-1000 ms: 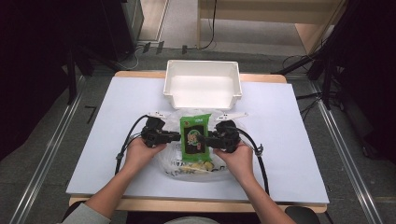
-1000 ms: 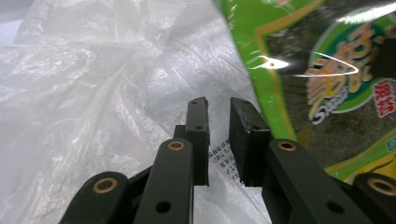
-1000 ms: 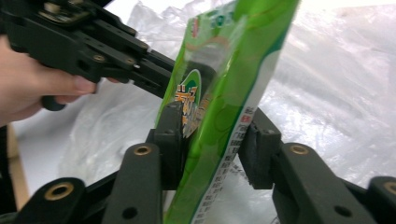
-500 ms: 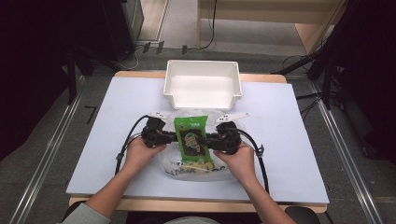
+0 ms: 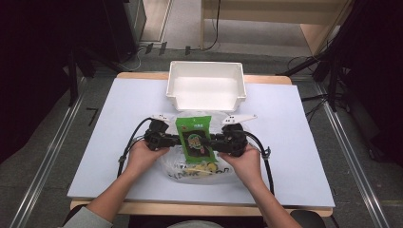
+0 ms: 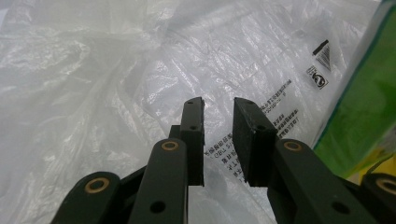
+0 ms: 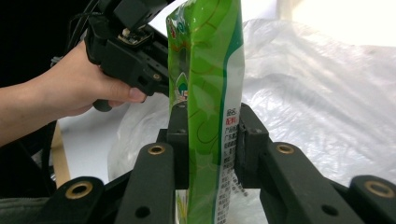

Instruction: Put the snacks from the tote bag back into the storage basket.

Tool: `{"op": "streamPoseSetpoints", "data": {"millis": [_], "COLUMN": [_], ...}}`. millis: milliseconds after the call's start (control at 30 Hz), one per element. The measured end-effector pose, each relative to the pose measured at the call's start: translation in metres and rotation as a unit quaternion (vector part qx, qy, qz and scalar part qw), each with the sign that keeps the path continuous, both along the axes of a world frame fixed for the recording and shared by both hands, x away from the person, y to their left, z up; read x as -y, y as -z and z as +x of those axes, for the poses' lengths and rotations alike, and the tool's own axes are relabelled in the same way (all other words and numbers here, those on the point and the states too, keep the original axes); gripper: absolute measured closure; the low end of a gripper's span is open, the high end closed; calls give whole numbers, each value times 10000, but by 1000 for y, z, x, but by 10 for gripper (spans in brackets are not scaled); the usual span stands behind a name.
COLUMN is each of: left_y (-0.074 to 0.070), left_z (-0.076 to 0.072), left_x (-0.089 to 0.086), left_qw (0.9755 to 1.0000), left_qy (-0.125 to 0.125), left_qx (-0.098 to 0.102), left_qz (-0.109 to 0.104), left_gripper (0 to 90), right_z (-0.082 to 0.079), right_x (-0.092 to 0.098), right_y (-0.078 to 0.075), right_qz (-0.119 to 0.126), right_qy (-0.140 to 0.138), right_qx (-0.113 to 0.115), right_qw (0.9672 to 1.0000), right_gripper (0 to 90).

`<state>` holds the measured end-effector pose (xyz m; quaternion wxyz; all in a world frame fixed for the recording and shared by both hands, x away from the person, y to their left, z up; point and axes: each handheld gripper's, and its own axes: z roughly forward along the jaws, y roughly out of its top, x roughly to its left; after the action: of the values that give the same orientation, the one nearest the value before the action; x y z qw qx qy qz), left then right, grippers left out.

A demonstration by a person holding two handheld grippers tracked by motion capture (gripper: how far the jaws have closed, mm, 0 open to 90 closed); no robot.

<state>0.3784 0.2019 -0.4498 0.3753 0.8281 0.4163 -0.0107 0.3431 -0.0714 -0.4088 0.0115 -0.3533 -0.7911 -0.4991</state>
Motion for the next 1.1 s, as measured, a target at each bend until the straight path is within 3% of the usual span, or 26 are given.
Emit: {"op": "streamPoseSetpoints", "data": {"millis": [633,1100], "left_y": [5,9], "left_z": [1,1], "left_x": [0,2], "left_qw": [9999,9999], "left_qy": [40,70], "left_qx": [-133,-146], "left_qz": [-29,17], "left_gripper": [680,649], "right_z": [3,9], "right_x": [15,21], "right_y": [-11,-16], "right_qz": [73,-26], "right_qy": [293,459], "right_qx": [334,474], "right_qw": [9990,9978], "right_gripper": [735,735]}}
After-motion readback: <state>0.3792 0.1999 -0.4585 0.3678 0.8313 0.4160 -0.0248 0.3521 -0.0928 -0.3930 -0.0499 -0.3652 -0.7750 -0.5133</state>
